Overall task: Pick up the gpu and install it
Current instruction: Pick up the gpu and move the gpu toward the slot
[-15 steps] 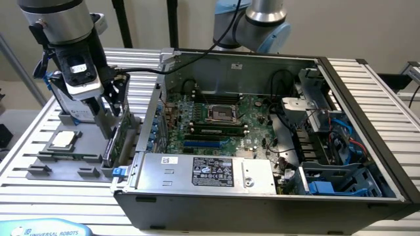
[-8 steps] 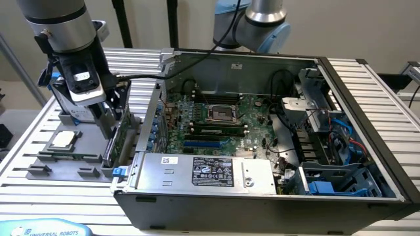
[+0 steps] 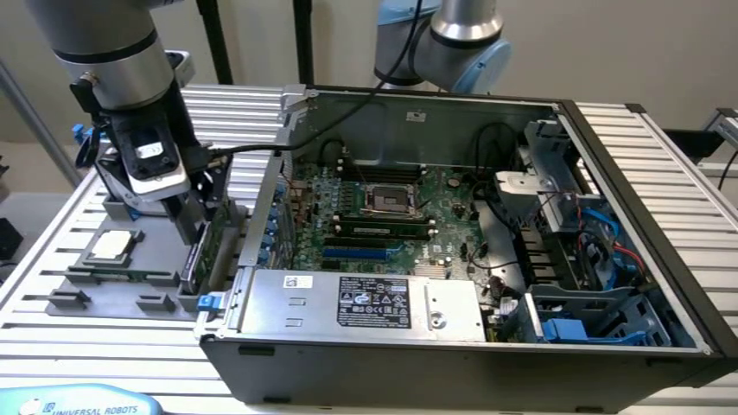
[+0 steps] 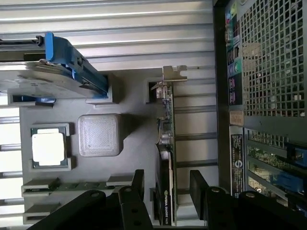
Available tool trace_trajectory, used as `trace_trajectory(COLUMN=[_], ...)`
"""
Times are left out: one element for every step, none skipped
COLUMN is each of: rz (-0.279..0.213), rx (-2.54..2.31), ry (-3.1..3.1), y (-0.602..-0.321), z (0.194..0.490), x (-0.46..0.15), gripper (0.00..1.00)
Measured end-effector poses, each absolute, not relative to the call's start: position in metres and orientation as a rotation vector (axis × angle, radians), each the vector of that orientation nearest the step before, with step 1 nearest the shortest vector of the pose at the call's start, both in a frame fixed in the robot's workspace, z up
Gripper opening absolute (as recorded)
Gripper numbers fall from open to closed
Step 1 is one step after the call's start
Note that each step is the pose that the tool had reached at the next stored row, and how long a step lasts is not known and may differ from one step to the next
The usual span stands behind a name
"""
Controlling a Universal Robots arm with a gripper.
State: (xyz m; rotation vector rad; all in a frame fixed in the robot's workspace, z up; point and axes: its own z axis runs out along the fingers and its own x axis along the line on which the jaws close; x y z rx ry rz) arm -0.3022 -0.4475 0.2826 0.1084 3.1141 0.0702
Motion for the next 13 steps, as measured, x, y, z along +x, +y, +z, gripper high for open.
trace_trajectory(rz=[0.070,0.070,0.070,0.070,0.070,0.070,0.070,0.070,0.070,0.070,0.070,0.070,0.070], rx=[0.108,0.108,0.108,0.108,0.108,0.108,0.108,0.108,0.108,0.108,0.109,0.109,0.109], ry=[3.114,3.114,3.114,3.114,3.114,3.114,3.114,3.114,3.114,3.114,3.114,3.114,3.114], y=[-0.448,-0.448,-0.449,-0.449,-0.450,-0.450,-0.450,-0.451,-0.451,-0.451,-0.451,-0.451,-0.451], z=[0.281,0.279,0.277,0.275,0.274,0.272,0.270,0.268,0.266,0.264,0.263,0.261,0.259], x=[-0.302,-0.302,-0.302,-0.302,-0.302,-0.302,-0.302,-0.301,-0.301,-0.301,-0.301,-0.300,-0.300], gripper=[0.51,0.51,0.51,0.51,0.51,0.51,0.51,0.51,0.51,0.51,0.51,0.51,0.51])
